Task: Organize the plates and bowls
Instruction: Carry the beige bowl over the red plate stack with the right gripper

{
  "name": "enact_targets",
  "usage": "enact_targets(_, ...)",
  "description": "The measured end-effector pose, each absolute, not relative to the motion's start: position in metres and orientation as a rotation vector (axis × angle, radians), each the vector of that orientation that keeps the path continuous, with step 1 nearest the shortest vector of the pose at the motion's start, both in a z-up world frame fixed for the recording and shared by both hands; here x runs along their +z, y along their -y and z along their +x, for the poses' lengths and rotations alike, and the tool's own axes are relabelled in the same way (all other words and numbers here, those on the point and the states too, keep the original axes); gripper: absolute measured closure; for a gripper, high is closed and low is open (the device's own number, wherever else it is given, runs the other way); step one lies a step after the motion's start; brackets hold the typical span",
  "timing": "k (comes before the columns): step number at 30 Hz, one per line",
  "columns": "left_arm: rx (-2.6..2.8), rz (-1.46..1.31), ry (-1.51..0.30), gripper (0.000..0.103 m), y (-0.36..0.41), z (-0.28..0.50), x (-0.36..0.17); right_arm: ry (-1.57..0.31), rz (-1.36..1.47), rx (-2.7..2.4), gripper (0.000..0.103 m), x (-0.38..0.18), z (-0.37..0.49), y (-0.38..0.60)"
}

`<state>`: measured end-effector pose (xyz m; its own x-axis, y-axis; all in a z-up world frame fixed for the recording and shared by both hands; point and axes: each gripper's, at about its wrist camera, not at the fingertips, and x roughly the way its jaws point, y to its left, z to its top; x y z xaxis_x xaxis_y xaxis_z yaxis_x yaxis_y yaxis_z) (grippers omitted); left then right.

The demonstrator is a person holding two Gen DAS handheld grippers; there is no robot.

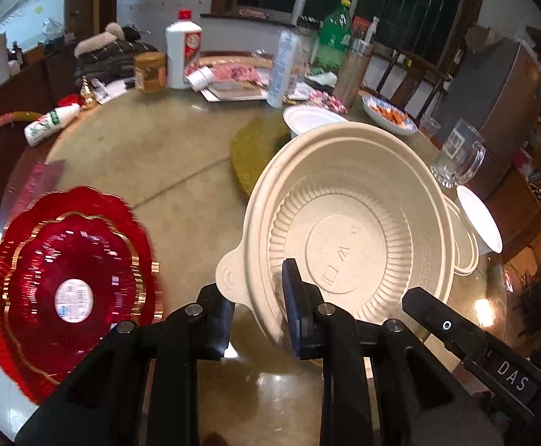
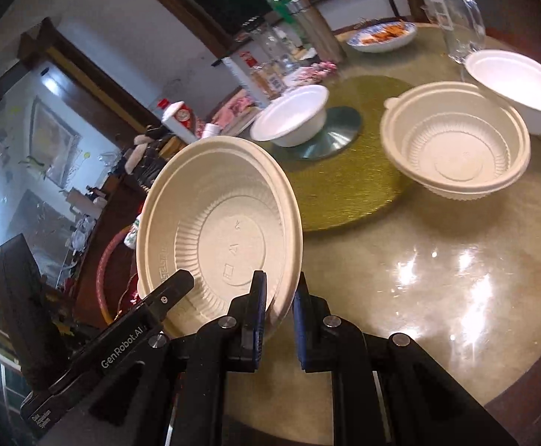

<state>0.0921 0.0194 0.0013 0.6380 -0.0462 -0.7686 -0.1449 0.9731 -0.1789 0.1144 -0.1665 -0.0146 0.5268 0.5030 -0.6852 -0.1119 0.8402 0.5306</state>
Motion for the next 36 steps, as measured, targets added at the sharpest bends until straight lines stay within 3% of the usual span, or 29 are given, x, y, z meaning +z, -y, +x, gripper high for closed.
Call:
enact_targets(18,0.195,-0.328,-0.8,0.081,-0.11,0.039,0.016,-0.942,0.319,0.558,0.089,0.006,0.096,0.065)
enact_targets(36,0.312,-0.39,-0.844,0.081,-0.175,0.014,-0.011,-1.035,0.232,0.653,0.089,-0.016,0.088,-0.011)
